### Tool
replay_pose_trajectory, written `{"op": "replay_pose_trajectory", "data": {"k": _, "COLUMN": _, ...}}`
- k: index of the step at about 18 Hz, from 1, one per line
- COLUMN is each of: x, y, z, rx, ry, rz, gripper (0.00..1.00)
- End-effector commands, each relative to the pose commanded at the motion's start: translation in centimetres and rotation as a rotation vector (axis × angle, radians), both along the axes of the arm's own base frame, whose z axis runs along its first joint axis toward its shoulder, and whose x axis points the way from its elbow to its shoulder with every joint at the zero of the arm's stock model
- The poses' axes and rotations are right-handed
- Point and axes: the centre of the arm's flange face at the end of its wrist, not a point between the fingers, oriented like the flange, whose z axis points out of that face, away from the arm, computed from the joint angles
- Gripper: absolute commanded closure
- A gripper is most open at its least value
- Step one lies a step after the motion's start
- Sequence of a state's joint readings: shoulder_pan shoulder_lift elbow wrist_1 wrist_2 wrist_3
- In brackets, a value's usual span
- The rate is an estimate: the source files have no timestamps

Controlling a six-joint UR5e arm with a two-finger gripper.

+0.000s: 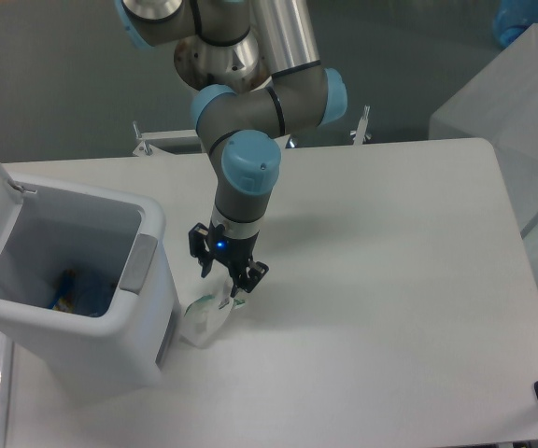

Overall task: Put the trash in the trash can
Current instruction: 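Lower the gripper onto the crumpled wrapper and close on it, then lift the gripped wrapper up off the table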

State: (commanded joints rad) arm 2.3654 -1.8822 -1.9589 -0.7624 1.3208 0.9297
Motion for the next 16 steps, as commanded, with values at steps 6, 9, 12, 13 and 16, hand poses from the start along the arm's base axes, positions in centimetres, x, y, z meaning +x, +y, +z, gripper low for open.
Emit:
{"op": "replay_pose_trajectory", "data": {"k": 6, "x": -0.8, "y": 0.5, "z": 1.1, "rx": 0.012, "ry": 0.020, "rz": 0.010, "gripper": 0.94}}
{"op": "replay_pose_trajectory", "data": {"k": 9, "x": -0.8, "y": 0.6, "z": 1.3, "rx": 0.016, "ry": 0.024, "rz": 0.010, "gripper": 0.98}}
{"op": "replay_pose_trajectory", "data": {"k": 12, "x": -2.5, "y": 0.9, "z": 2.9, "rx": 0.046, "ry": 0.044, "rz": 0.027, "gripper": 0.99}}
{"op": "replay_pose_trajectory", "data": {"k": 13, "x": -3.4, "y": 0.9, "z": 3.8, "rx": 0.062, "ry": 0.057, "rz": 0.039, "gripper": 0.99}}
{"op": "replay_pose_trajectory", "data": {"k": 16, "x": -5.7, "y": 1.4, "z": 7.2, "rx": 0.128, "ry": 0.073, "rz": 0.090, "gripper": 0.99}}
